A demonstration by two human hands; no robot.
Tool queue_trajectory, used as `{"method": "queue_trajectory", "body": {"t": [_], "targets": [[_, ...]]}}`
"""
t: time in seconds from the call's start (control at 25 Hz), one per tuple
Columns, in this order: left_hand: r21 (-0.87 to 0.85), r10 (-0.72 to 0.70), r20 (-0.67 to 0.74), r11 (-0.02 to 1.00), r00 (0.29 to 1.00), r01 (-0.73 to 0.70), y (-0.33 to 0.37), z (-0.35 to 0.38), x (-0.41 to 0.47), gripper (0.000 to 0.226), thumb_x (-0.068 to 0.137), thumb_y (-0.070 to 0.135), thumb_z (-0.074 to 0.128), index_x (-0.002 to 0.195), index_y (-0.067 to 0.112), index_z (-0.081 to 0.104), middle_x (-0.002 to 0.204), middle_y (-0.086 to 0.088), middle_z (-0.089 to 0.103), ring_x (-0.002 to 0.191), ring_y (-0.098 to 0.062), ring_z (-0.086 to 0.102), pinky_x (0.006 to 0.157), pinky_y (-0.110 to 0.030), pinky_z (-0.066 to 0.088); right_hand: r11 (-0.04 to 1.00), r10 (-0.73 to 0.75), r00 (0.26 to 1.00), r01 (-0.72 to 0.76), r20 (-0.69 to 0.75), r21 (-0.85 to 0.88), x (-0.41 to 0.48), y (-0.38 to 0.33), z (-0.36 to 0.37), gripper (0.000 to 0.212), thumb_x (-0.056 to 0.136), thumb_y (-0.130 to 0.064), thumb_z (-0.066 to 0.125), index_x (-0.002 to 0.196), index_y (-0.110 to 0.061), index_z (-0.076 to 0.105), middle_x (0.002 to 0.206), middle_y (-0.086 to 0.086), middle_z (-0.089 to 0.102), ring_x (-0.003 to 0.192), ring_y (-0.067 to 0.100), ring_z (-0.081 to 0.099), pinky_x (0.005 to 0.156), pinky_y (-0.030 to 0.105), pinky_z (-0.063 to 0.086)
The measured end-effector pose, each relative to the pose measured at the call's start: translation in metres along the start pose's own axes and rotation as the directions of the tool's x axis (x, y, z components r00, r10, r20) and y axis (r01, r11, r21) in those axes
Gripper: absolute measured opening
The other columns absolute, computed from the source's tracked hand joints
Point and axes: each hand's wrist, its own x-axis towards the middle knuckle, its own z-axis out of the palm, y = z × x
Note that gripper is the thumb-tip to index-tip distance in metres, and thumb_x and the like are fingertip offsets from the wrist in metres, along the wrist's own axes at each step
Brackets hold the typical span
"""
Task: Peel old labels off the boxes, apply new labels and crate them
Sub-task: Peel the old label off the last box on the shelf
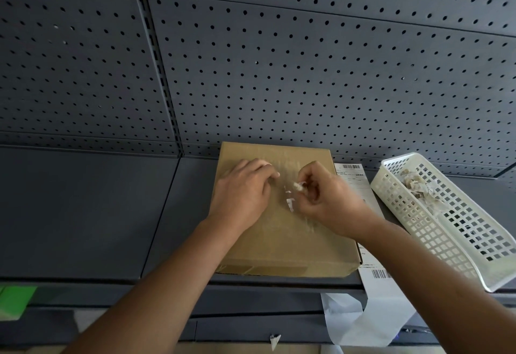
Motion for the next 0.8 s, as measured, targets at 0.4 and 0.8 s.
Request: {"method": "queue_trajectory", "body": {"t": [0.4,0.8], "targets": [[0.009,0.01,-0.009,1.0,1.0,-0.01,0.0,0.0,0.001,0.024,0.094,0.016,0.058,0.106,0.033,0.069,0.115,0.019,0.063,0.108,-0.006,0.057,0.079,-0.031,0.054,0.995,-0.044,0.995,0.051,0.087,-0.089,0.006,0.004,0.007,0.033,0.084,-0.019,0.073,0.107,-0.024,0.049,0.099,-0.004,0.061,0.081,0.006,0.059,0.07,0.013,0.041],[0.036,0.003,0.006,0.999,1.0,-0.004,0.0,-0.001,-0.001,0.023,0.095,0.018,0.058,0.108,0.034,0.068,0.116,0.019,0.063,0.108,-0.005,0.056,0.078,-0.024,0.047,0.994,-0.077,0.996,0.081,0.051,-0.077,0.005,0.0,0.013,0.021,0.086,-0.011,0.066,0.101,-0.017,0.051,0.074,-0.008,0.056,0.066,0.009,0.053,0.062,0.021,0.045]]}}
